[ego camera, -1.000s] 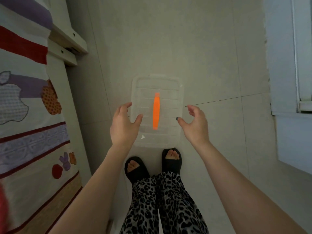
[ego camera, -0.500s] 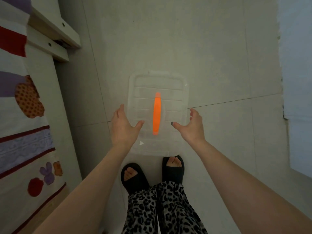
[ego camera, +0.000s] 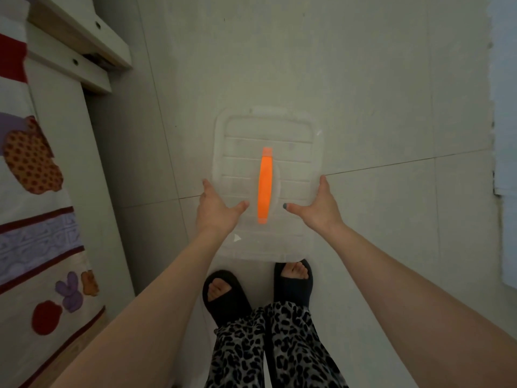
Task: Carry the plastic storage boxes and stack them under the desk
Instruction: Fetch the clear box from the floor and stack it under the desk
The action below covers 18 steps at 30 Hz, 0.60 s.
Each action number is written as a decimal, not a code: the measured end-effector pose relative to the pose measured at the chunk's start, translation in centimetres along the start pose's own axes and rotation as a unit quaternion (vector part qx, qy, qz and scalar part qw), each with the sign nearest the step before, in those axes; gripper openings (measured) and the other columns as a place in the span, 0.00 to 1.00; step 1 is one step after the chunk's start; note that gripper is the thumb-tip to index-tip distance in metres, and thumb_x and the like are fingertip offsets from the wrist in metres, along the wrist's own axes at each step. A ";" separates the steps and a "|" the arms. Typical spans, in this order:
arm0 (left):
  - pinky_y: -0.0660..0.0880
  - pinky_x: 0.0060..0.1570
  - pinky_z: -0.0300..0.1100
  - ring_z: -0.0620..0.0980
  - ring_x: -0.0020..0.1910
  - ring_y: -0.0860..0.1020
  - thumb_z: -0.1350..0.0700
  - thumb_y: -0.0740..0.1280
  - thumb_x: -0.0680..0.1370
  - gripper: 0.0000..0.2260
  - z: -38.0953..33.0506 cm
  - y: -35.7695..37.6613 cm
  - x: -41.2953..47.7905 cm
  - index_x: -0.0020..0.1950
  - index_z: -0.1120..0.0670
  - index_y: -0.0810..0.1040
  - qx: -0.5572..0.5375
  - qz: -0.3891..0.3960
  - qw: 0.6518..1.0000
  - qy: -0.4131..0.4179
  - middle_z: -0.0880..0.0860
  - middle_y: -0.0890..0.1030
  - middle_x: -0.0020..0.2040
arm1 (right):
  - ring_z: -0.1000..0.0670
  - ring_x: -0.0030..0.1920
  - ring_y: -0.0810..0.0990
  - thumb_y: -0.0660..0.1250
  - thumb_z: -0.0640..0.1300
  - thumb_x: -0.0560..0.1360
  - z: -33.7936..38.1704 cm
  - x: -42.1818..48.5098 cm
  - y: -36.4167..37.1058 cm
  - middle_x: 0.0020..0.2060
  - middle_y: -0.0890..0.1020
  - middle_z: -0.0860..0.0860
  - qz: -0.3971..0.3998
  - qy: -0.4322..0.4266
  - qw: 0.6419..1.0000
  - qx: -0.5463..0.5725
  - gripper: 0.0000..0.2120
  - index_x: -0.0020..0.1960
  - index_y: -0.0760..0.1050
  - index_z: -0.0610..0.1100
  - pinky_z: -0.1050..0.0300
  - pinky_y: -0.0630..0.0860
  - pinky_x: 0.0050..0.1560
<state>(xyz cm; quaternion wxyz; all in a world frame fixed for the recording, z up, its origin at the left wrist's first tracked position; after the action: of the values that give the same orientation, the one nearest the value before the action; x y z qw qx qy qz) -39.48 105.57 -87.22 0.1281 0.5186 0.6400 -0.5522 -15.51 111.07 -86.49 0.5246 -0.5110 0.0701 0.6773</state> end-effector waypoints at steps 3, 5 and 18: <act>0.61 0.70 0.48 0.58 0.74 0.62 0.45 0.76 0.68 0.51 -0.2 0.2 0.6 0.78 0.59 0.47 0.029 0.004 1.000 -0.005 0.61 0.60 0.76 | 0.45 0.65 0.72 0.81 0.47 0.61 -0.1 0.6 -0.3 0.65 0.71 0.45 0.003 0.007 1.000 0.017 0.46 0.71 0.59 0.44 0.46 0.71 0.65; 0.65 0.68 0.50 0.60 0.71 0.66 0.46 0.77 0.67 0.48 -0.3 0.0 0.9 0.76 0.61 0.55 0.047 -0.008 0.999 -0.013 0.63 0.65 0.72 | 0.45 0.64 0.73 0.81 0.48 0.61 -0.3 0.8 -0.4 0.64 0.72 0.45 0.006 0.016 1.000 0.020 0.45 0.70 0.60 0.44 0.47 0.72 0.64; 0.74 0.59 0.53 0.58 0.59 0.76 0.51 0.82 0.60 0.37 -1.2 -1.9 -1.5 0.64 0.59 0.71 -0.002 -0.025 1.000 0.016 0.59 0.77 0.60 | 0.45 0.60 0.75 0.81 0.47 0.59 0.4 -1.6 -2.5 0.62 0.74 0.44 -0.060 0.010 0.998 0.005 0.45 0.70 0.64 0.43 0.47 0.73 0.62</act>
<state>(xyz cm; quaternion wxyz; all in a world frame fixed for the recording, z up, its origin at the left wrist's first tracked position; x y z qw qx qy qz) -39.90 106.12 -84.57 0.1048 0.5112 0.6558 -0.5455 -13.88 111.39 -83.94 0.5666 -0.5184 0.0482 0.6387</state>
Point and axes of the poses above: each hand's wrist, its own x-axis towards the middle knuckle, its own y-axis out of the palm, z = x × y, the point moved 6 cm from there along x, towards the middle knuckle
